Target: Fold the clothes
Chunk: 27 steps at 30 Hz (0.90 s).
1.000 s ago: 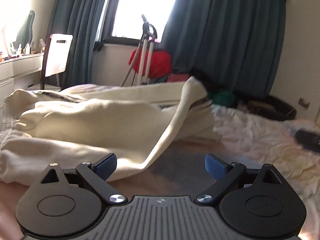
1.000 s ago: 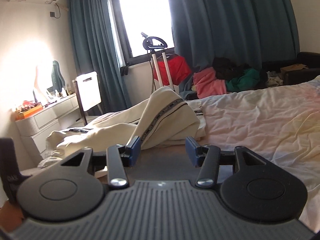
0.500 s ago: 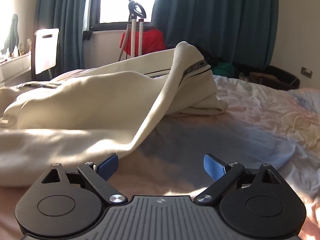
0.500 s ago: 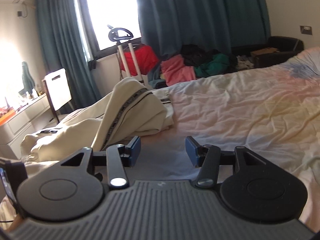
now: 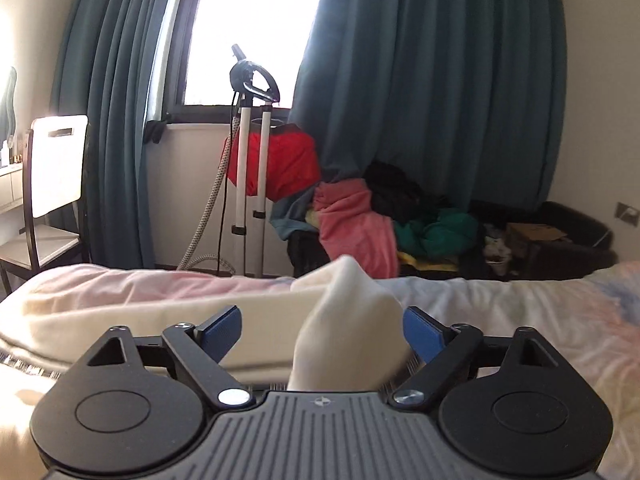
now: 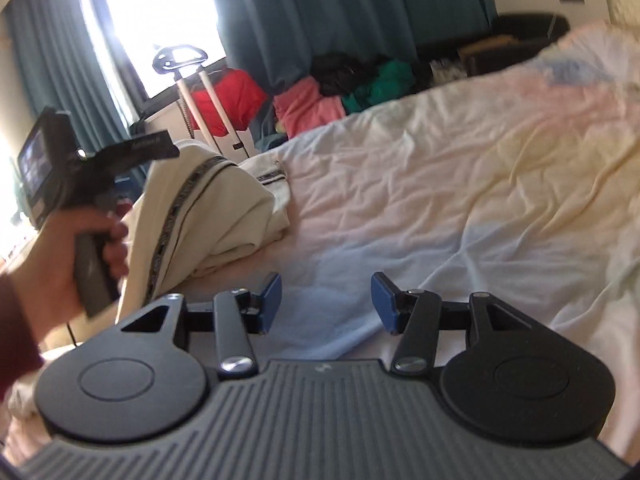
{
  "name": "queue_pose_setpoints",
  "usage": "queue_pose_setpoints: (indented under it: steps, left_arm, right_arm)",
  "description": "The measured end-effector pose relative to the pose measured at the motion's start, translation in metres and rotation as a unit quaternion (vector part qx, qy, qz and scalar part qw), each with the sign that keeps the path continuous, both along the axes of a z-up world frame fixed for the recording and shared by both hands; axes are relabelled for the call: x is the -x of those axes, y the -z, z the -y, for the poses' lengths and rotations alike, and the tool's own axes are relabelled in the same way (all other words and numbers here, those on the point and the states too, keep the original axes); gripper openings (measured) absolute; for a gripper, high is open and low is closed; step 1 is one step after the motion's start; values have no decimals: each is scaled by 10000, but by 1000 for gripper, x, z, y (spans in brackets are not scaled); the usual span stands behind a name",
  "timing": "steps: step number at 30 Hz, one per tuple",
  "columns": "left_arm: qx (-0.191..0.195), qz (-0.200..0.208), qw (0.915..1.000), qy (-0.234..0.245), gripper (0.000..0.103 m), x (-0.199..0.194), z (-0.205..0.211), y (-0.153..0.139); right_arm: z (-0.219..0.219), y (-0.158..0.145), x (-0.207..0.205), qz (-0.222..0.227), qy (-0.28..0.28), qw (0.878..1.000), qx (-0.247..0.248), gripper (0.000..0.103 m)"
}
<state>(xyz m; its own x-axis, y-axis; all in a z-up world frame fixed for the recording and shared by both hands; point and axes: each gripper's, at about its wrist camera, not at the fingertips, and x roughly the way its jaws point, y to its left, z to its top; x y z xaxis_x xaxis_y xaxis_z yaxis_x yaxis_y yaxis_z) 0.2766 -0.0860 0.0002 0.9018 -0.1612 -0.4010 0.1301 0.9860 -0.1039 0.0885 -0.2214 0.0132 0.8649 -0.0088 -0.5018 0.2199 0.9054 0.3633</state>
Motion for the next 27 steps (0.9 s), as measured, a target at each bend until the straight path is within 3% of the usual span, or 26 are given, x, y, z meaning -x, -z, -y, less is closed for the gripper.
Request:
queue_pose_setpoints:
  steps: [1, 4, 6, 7, 9, 11, 17, 23, 27]
  left_arm:
    - [40, -100, 9999, -45, 69, -13, 4, 0]
    - [321, -176, 9993, 58, 55, -29, 9, -7]
    - [138, -152, 9997, 119, 55, -35, 18, -9]
    - [-33, -242, 9996, 152, 49, -38, 23, -7]
    - [-367, -408, 9983, 181, 37, -41, 33, -4]
    - [-504, -409, 9978, 150, 13, -31, 39, -7]
    - [-871, -385, 9954, 112, 6, 10, 56, -18]
    - [-1417, 68, 9853, 948, 5, 109, 65, -37]
    - [-1420, -100, 9804, 1363, 4, 172, 58, -20]
  right_arm:
    - [2, 3, -4, -31, 29, 10000, 17, 53]
    - [10, 11, -15, -118, 120, 9999, 17, 53]
    - [17, 14, -19, -146, 200, 9997, -83, 53]
    - [19, 15, -19, -138, 234, 9995, -138, 53]
    - [24, 14, -20, -110, 265, 9995, -164, 53]
    - [27, 14, -20, -90, 294, 9994, -168, 53]
    - [30, 8, -11, -26, 293, 9994, -204, 53]
    - [37, -3, 14, 204, 307, 9988, -332, 53]
    - [44, -9, 25, 292, 395, 9980, -407, 53]
